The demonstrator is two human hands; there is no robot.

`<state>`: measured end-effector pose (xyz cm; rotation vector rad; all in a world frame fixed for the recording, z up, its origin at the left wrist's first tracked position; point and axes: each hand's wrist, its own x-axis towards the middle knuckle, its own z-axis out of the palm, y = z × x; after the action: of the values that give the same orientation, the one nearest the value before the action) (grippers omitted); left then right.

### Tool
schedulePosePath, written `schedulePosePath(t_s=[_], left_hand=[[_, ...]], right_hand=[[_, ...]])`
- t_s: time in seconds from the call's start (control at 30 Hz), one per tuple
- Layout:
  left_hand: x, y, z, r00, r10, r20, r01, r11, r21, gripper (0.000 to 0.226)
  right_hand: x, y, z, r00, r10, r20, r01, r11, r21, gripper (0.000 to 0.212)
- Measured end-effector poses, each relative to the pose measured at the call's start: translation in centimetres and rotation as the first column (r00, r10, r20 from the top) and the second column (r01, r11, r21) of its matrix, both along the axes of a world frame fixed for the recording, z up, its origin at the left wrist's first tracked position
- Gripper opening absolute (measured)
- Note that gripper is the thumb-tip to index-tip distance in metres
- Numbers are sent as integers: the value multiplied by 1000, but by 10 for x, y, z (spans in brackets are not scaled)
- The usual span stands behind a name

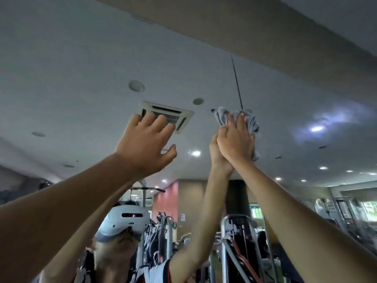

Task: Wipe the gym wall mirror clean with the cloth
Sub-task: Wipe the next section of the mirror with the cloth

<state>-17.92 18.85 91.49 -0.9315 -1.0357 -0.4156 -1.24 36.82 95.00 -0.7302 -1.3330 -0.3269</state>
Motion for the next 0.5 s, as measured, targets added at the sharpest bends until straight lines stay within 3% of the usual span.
schedulePosePath(t_s=[0.17, 0.27, 0.37, 0.5], left_hand=[[-2, 4, 12, 994, -44, -104, 54, 994, 94, 26], [-6, 4, 12, 990, -103, -98, 112, 989, 94, 28], [-8, 4, 10, 995, -104, 5, 104, 994, 23, 50], [-2, 1, 10, 972, -33, 234, 45, 998, -50, 79]], right_hand=[[-31, -41, -19, 945, -56, 322, -26, 969, 244, 59], [-17, -35, -63, 896, -79, 437, -93, 929, 358, 57], [12, 1, -76, 915, -126, 384, -62, 896, 440, 54], [21, 19, -2, 997, -36, 61, 25, 984, 174, 64]])
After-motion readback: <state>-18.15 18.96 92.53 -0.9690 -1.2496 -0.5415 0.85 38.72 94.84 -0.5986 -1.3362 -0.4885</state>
